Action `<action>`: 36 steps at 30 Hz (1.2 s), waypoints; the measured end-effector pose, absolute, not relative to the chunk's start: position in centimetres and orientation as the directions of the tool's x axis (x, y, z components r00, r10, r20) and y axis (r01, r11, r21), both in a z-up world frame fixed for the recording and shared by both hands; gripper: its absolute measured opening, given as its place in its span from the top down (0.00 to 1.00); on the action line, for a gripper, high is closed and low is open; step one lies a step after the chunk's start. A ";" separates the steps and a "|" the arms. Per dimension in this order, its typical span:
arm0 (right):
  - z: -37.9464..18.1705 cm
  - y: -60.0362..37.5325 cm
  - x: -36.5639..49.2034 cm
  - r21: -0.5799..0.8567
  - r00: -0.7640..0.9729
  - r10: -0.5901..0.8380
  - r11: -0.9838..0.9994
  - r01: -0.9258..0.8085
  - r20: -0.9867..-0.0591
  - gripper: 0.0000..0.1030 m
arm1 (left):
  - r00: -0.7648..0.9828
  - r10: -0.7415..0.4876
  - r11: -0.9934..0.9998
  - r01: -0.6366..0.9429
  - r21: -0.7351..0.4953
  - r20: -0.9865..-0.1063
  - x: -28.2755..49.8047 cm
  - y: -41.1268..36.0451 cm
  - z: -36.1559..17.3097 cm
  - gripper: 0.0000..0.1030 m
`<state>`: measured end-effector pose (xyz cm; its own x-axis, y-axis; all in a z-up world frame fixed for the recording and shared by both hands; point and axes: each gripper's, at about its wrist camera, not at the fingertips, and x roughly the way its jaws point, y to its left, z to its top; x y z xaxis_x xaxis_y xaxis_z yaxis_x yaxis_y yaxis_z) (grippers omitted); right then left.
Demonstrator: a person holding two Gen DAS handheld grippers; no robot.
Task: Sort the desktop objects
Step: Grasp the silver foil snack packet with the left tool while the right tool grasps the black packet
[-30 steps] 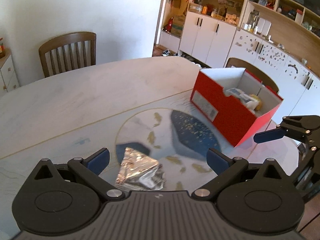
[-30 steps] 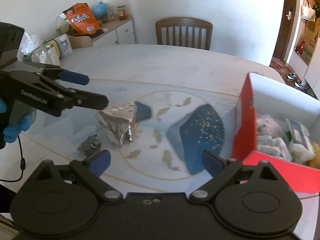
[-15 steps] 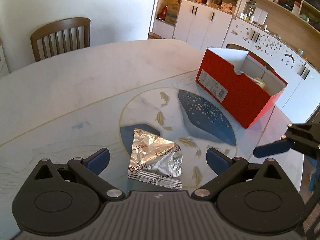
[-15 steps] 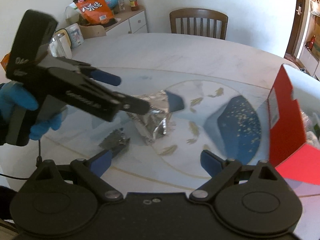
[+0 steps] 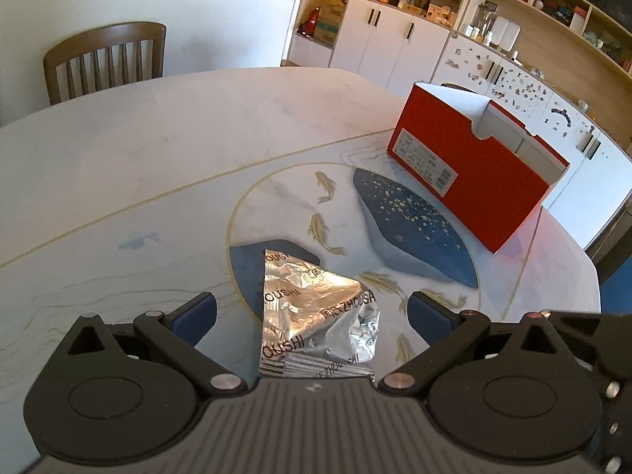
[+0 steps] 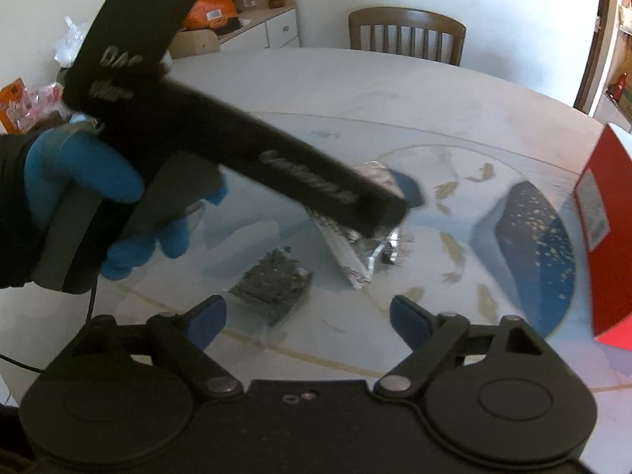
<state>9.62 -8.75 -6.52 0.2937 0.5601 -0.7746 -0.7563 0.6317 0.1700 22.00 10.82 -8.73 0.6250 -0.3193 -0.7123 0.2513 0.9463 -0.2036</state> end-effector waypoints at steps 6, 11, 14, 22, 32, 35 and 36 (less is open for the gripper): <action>-7.7 -6.7 9.3 0.158 0.288 0.556 0.620 -0.768 -0.780 0.20 | 0.620 -0.343 0.938 0.268 -0.220 -0.706 22.2 10.7 -9.7 0.08; -8.8 -5.6 9.3 0.148 0.279 0.543 0.614 -0.775 -0.792 0.32 | 0.610 -0.351 0.934 0.277 -0.223 -0.710 22.3 10.7 -10.4 0.24; -9.1 -5.4 9.3 0.142 0.281 0.536 0.616 -0.774 -0.796 0.42 | 0.610 -0.361 0.931 0.284 -0.230 -0.705 22.2 10.7 -10.3 0.31; -9.3 -5.6 9.2 0.128 0.290 0.522 0.624 -0.771 -0.802 0.62 | 0.609 -0.371 0.926 0.297 -0.233 -0.701 22.1 10.1 -10.0 0.55; -8.7 -7.5 9.5 0.132 0.311 0.521 0.649 -0.749 -0.795 0.72 | 0.615 -0.370 0.928 0.283 -0.243 -0.696 21.9 9.5 -9.1 0.66; -8.3 -8.5 9.6 0.132 0.326 0.516 0.666 -0.735 -0.792 0.73 | 0.621 -0.375 0.926 0.283 -0.249 -0.689 21.8 9.0 -8.5 0.66; -8.1 -9.0 9.7 0.130 0.331 0.513 0.671 -0.730 -0.792 0.73 | 0.622 -0.378 0.925 0.285 -0.251 -0.685 21.8 8.8 -8.3 0.66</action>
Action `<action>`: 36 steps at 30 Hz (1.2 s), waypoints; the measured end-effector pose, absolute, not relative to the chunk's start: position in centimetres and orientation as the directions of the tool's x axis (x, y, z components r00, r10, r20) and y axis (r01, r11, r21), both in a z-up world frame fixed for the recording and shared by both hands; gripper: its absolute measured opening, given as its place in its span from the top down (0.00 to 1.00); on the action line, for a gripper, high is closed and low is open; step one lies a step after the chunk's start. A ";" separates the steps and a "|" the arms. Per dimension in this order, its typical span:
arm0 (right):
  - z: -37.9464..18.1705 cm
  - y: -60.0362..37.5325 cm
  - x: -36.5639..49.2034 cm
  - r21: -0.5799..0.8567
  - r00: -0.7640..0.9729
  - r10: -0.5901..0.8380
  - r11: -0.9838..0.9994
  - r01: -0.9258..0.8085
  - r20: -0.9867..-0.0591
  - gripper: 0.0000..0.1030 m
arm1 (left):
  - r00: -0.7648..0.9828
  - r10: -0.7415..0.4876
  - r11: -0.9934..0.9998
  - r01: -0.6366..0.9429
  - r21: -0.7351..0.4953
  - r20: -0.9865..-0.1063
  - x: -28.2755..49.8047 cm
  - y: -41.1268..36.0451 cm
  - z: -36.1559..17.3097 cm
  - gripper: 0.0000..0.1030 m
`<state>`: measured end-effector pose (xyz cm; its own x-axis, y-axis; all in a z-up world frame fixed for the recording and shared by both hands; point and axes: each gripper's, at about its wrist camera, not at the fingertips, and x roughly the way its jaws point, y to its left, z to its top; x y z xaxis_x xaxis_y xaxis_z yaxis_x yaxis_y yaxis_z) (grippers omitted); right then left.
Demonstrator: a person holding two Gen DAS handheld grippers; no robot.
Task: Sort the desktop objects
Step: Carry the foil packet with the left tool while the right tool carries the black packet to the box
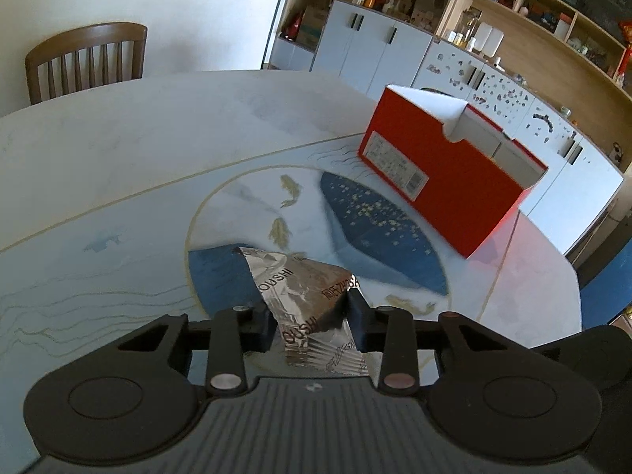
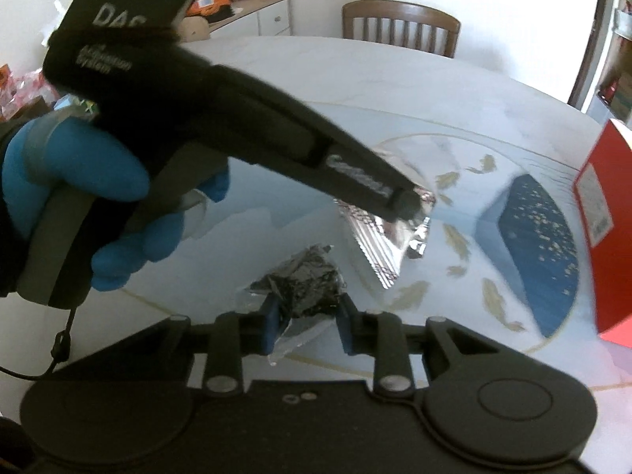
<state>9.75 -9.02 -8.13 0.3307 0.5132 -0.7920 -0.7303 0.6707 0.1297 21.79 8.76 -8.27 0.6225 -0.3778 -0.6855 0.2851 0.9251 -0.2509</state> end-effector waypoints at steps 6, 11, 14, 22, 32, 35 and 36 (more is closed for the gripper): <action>-6.6 -11.1 9.1 0.105 0.372 0.496 0.697 -0.709 -0.785 0.73 | 0.639 -0.402 0.914 0.318 -0.250 -0.656 21.7 6.7 -6.2 0.66; -4.8 -13.5 9.1 0.083 0.419 0.487 0.722 -0.687 -0.766 0.73 | 0.655 -0.433 0.899 0.363 -0.245 -0.619 21.9 4.5 -3.9 0.66; -3.7 -15.1 9.4 0.074 0.446 0.482 0.737 -0.672 -0.755 0.73 | 0.662 -0.450 0.890 0.390 -0.238 -0.599 21.9 3.0 -2.4 0.66; -1.4 -18.4 9.9 0.047 0.504 0.467 0.766 -0.641 -0.727 0.73 | 0.682 -0.481 0.871 0.444 -0.210 -0.552 22.1 -0.9 1.2 0.66; 0.8 -23.0 11.6 0.029 0.544 0.467 0.776 -0.630 -0.697 0.73 | 0.705 -0.482 0.869 0.459 -0.182 -0.520 23.0 -5.1 4.6 0.66; 1.2 -24.3 12.3 0.026 0.555 0.473 0.777 -0.629 -0.684 0.73 | 0.713 -0.478 0.872 0.453 -0.183 -0.514 23.6 -6.2 5.3 0.66; 1.4 -24.8 12.5 0.026 0.558 0.475 0.777 -0.629 -0.681 0.73 | 0.713 -0.479 0.872 0.453 -0.185 -0.512 23.9 -6.6 5.5 0.66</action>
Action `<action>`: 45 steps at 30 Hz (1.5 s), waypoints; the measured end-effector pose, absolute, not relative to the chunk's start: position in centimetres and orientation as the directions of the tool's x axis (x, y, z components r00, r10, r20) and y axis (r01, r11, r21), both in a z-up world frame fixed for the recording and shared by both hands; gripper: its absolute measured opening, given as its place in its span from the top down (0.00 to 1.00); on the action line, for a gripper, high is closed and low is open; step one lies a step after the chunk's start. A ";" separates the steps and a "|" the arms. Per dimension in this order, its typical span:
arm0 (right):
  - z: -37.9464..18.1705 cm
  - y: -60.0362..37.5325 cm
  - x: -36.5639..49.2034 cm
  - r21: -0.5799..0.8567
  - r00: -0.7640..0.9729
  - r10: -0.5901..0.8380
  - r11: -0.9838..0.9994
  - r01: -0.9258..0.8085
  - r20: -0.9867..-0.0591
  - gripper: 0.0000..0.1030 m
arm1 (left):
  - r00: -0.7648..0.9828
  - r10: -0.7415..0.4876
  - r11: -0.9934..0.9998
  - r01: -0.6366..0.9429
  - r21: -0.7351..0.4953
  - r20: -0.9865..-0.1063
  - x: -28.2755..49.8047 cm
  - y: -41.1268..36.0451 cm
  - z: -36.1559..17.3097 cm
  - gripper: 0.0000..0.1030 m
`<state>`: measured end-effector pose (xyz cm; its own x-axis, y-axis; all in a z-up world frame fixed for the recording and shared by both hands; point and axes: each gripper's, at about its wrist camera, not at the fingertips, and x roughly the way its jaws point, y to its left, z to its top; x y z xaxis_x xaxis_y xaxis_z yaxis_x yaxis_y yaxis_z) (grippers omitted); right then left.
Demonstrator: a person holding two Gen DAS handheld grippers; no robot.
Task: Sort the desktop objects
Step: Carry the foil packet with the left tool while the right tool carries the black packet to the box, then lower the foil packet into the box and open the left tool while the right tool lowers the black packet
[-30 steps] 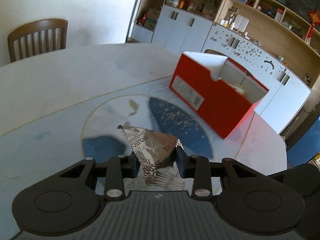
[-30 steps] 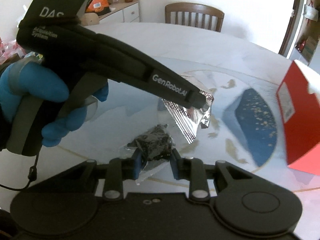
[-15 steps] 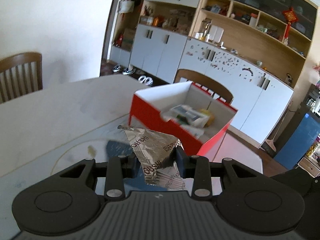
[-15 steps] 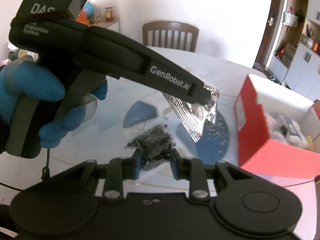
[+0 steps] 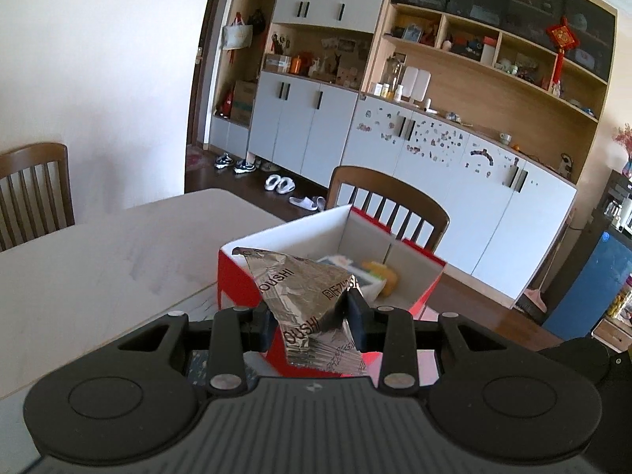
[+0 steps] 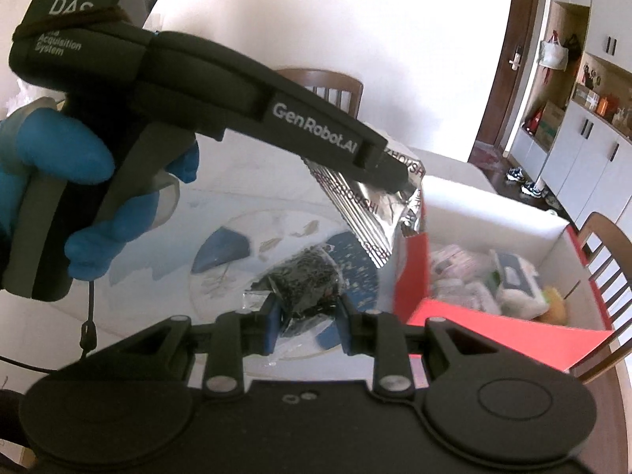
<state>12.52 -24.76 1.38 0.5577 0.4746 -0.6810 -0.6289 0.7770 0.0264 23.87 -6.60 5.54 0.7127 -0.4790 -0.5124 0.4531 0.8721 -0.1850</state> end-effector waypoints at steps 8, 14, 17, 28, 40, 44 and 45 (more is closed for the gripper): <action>1.4 -28.4 14.8 0.012 0.567 0.476 0.773 -0.634 -0.673 0.73 | 0.727 -0.453 0.886 0.431 -0.171 -0.516 25.7 -8.8 6.4 0.66; 1.9 -31.7 17.1 0.015 0.575 0.466 0.785 -0.619 -0.673 0.73 | 0.725 -0.444 0.891 0.417 -0.177 -0.526 27.0 -10.0 6.3 0.66; 1.9 -33.3 18.4 0.010 0.586 0.460 0.792 -0.611 -0.668 0.73 | 0.725 -0.435 0.896 0.406 -0.179 -0.533 27.5 -10.5 6.1 0.66; 0.6 -37.3 23.8 -0.005 0.583 0.442 0.794 -0.608 -0.682 0.73 | 0.713 -0.408 0.910 0.367 -0.193 -0.570 29.9 -13.2 4.9 0.66; -2.0 -39.2 29.2 -0.039 0.573 0.401 0.795 -0.605 -0.715 0.73 | 0.649 -0.415 0.904 0.372 -0.209 -0.638 32.5 -16.2 2.5 0.66; -2.9 -39.7 30.8 -0.039 0.566 0.390 0.799 -0.600 -0.726 0.73 | 0.624 -0.405 0.906 0.373 -0.201 -0.669 33.7 -17.3 1.3 0.66; -3.1 -39.7 31.2 -0.036 0.563 0.388 0.800 -0.599 -0.730 0.73 | 0.618 -0.400 0.908 0.371 -0.197 -0.677 34.0 -17.5 1.1 0.66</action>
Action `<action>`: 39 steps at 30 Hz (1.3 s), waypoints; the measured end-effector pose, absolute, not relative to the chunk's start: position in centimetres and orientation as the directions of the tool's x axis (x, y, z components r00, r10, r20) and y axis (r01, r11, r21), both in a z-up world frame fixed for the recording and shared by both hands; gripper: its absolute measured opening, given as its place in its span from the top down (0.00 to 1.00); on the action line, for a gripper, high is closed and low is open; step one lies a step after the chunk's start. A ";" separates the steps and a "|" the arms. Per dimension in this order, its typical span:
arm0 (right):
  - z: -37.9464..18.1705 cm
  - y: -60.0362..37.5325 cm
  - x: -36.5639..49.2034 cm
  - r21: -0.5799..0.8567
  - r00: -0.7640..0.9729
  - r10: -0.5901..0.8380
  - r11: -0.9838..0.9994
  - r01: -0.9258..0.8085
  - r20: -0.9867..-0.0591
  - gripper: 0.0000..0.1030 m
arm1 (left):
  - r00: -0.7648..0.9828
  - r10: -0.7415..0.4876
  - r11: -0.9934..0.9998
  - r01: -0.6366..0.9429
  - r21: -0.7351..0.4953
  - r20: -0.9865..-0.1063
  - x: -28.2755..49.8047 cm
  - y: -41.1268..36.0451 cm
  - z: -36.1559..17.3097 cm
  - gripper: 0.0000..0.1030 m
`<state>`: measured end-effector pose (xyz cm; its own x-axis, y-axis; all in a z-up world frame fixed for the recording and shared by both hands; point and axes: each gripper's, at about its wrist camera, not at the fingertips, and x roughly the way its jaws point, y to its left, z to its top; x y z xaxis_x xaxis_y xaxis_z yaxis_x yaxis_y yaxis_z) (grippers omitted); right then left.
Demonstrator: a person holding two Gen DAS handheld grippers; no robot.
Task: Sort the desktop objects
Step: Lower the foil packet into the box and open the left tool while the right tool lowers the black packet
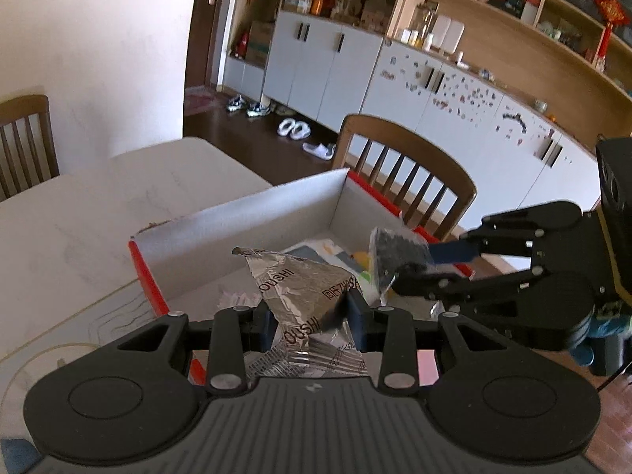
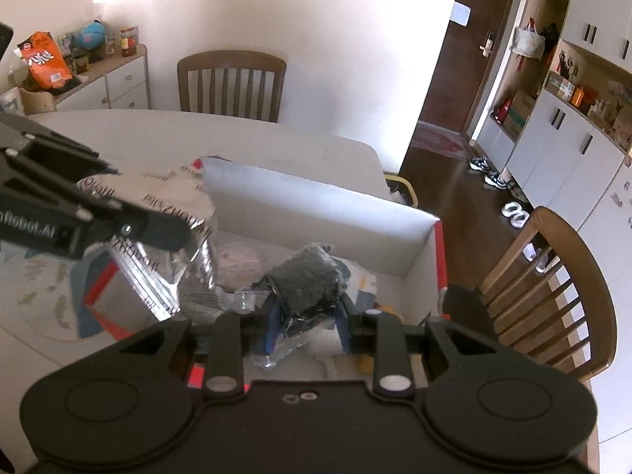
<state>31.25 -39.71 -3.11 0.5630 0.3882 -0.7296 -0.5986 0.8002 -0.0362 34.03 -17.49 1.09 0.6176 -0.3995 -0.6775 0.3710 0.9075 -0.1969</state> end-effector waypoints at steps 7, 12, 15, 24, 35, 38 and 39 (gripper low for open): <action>-4.6 -39.8 33.3 -0.033 0.545 0.377 0.800 -0.600 -0.749 0.73 | 0.571 -0.374 0.911 0.375 -0.172 -0.731 35.8 -18.8 -0.6 0.66; -5.6 -39.8 34.5 -0.019 0.533 0.373 0.806 -0.591 -0.760 0.73 | 0.544 -0.359 0.910 0.386 -0.154 -0.758 36.6 -19.5 -1.6 0.66; -5.9 -39.8 35.1 -0.005 0.524 0.377 0.808 -0.589 -0.764 0.73 | 0.531 -0.361 0.907 0.391 -0.155 -0.767 36.9 -19.7 -2.0 0.66; -6.9 -39.3 36.0 -0.002 0.505 0.367 0.808 -0.590 -0.781 0.73 | 0.487 -0.349 0.905 0.398 -0.152 -0.801 37.9 -20.2 -3.3 0.66; -8.5 -38.6 37.2 0.017 0.474 0.349 0.819 -0.574 -0.808 0.72 | 0.431 -0.357 0.897 0.404 -0.176 -0.829 38.7 -20.3 -4.5 0.65; -8.7 -38.6 37.2 0.018 0.467 0.346 0.818 -0.575 -0.814 0.71 | 0.434 -0.347 0.901 0.401 -0.166 -0.831 38.7 -20.3 -4.4 0.65; -8.7 -38.6 37.1 0.015 0.471 0.346 0.818 -0.575 -0.812 0.70 | 0.435 -0.346 0.901 0.400 -0.166 -0.831 38.7 -20.3 -4.4 0.65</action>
<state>37.14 -38.61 -8.66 0.4706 0.3462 -0.8116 -0.5755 0.8177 0.0152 38.66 -20.29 -4.37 0.4352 -0.3461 -0.8311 0.3999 0.9014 -0.1660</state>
